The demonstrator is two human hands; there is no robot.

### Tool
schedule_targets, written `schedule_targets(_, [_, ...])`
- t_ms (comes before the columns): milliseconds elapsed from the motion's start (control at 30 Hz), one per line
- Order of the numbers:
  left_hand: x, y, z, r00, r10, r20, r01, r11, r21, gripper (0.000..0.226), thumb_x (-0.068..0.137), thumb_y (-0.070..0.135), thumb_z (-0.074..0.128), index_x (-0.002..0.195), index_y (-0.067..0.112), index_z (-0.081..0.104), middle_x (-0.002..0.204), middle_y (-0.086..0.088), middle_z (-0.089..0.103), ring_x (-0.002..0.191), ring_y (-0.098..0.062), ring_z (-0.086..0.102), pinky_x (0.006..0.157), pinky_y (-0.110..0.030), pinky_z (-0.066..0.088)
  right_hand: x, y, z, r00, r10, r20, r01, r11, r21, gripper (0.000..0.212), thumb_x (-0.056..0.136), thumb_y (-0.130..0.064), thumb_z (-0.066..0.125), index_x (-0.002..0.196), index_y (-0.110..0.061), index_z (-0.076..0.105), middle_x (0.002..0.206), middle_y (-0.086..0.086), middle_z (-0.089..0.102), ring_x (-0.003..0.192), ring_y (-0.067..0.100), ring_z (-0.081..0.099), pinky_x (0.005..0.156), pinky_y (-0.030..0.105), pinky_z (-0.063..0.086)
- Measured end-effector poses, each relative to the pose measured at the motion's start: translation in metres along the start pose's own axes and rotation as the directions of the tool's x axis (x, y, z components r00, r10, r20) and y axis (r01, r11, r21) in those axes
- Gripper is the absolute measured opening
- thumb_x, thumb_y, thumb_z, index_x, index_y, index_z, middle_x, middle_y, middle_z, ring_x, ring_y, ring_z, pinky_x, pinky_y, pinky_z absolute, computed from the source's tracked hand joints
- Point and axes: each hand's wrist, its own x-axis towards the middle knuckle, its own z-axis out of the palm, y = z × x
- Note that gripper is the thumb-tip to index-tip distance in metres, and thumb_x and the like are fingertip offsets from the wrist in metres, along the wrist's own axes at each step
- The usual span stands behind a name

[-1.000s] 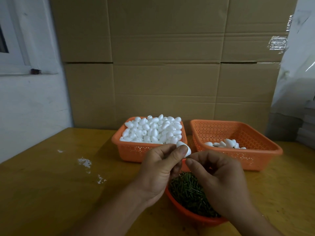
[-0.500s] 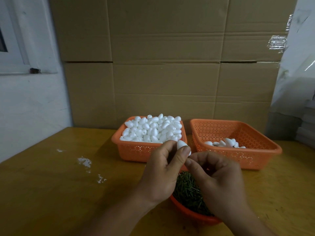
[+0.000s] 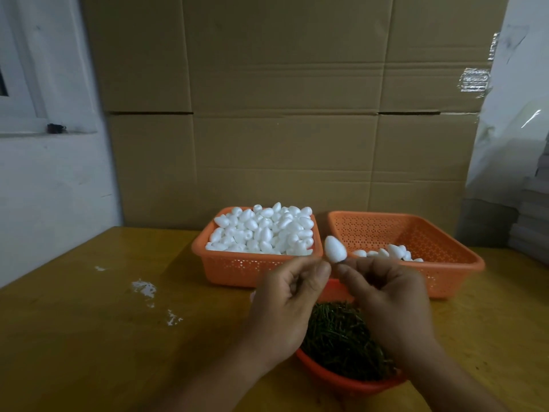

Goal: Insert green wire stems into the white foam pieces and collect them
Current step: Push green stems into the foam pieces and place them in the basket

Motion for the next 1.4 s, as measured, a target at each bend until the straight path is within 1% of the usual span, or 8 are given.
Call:
schedule_targets(67, [-0.003, -0.005, 0.001, 1.0, 0.003, -0.017, -0.001, 0.995, 0.101, 0.027, 0.093, 0.054, 0.055, 0.098, 0.033, 0.071, 0.076, 0.017, 0.066, 0.073, 0.002, 0.062, 0.067, -0.018, 0.048, 0.018, 0.007, -0.008, 0.997, 0.033, -0.067, -0.041, 0.991, -0.124, 0.008, 0.088, -0.021, 0.073, 0.086, -0.028, 0.076, 0.073, -0.012, 0.074, 0.067, -0.001, 0.068, 0.055, 0.014, 0.051])
schedule_targets(167, [-0.006, -0.009, 0.004, 1.0, 0.006, -0.004, -0.005, 0.991, 0.133, 0.025, 0.093, 0.053, 0.055, 0.09, 0.032, 0.067, 0.068, 0.012, 0.061, 0.064, -0.001, 0.057, 0.06, -0.02, 0.045, 0.048, 0.023, -0.023, 0.99, 0.048, -0.135, -0.094, 0.928, -0.362, 0.008, 0.09, -0.024, 0.072, 0.093, -0.019, 0.078, 0.071, -0.008, 0.071, 0.056, 0.013, 0.066, 0.055, 0.04, 0.058])
schedule_targets(500, [-0.01, -0.01, 0.005, 0.999, -0.006, 0.051, 0.0, 0.994, 0.11, 0.026, 0.095, 0.052, 0.054, 0.088, 0.03, 0.065, 0.06, 0.013, 0.053, 0.055, -0.003, 0.047, 0.052, -0.027, 0.039, 0.122, 0.059, -0.058, 0.956, 0.254, -0.149, -0.269, 0.55, -0.79, 0.038, 0.093, -0.038, 0.067, 0.067, -0.012, 0.072, 0.057, 0.006, 0.065, 0.051, 0.022, 0.061, 0.053, 0.025, 0.041])
schedule_targets(633, [-0.009, -0.009, 0.005, 0.999, -0.006, 0.049, 0.001, 0.995, 0.097, 0.029, 0.095, 0.056, 0.05, 0.087, 0.032, 0.063, 0.059, 0.012, 0.05, 0.056, -0.005, 0.047, 0.053, -0.036, 0.04, 0.131, 0.065, -0.061, 0.944, 0.308, -0.116, -0.249, 0.438, -0.864, 0.035, 0.094, -0.039, 0.066, 0.072, -0.012, 0.066, 0.067, 0.005, 0.067, 0.06, 0.02, 0.065, 0.057, 0.027, 0.05])
schedule_targets(733, [-0.009, -0.01, 0.003, 0.998, -0.005, 0.057, -0.002, 0.994, 0.108, 0.031, 0.096, 0.053, 0.05, 0.086, 0.027, 0.064, 0.056, 0.013, 0.05, 0.053, -0.003, 0.046, 0.052, -0.025, 0.037, 0.135, 0.065, -0.061, 0.941, 0.324, -0.099, -0.233, 0.407, -0.883, 0.024, 0.092, -0.034, 0.067, 0.078, -0.014, 0.064, 0.072, 0.005, 0.067, 0.065, 0.019, 0.067, 0.067, 0.034, 0.059])
schedule_targets(933, [-0.009, -0.011, 0.003, 0.998, -0.009, 0.067, 0.001, 0.993, 0.12, 0.032, 0.098, 0.045, 0.051, 0.08, 0.023, 0.065, 0.052, 0.015, 0.049, 0.048, -0.003, 0.045, 0.05, -0.021, 0.035, 0.13, 0.062, -0.063, 0.949, 0.302, -0.092, -0.23, 0.462, -0.856, 0.023, 0.094, -0.027, 0.06, 0.075, -0.015, 0.062, 0.068, 0.006, 0.066, 0.062, 0.023, 0.067, 0.066, 0.038, 0.06])
schedule_targets(1167, [-0.007, -0.009, 0.005, 1.0, 0.027, 0.013, -0.028, 0.989, 0.147, 0.043, 0.095, 0.052, 0.049, 0.055, 0.036, 0.046, 0.046, 0.015, 0.041, 0.045, -0.005, 0.037, 0.047, -0.025, 0.03, 0.077, 0.029, -0.052, 0.992, 0.106, -0.061, -0.121, 0.768, -0.629, 0.034, 0.093, -0.039, 0.063, 0.066, -0.019, 0.067, 0.052, 0.004, 0.064, 0.049, 0.026, 0.064, 0.049, 0.043, 0.055])
schedule_targets(1400, [0.012, -0.018, -0.013, 0.989, -0.005, -0.147, 0.036, 0.978, 0.204, 0.026, 0.096, 0.032, 0.064, 0.073, 0.031, 0.052, 0.06, 0.012, 0.054, 0.055, -0.002, 0.049, 0.052, -0.02, 0.041, 0.016, 0.0, -0.041, 0.996, 0.067, 0.057, -0.036, 0.901, -0.432, 0.033, 0.08, -0.047, 0.069, 0.061, -0.02, 0.063, 0.058, -0.004, 0.065, 0.041, 0.007, 0.054, 0.043, 0.03, 0.041])
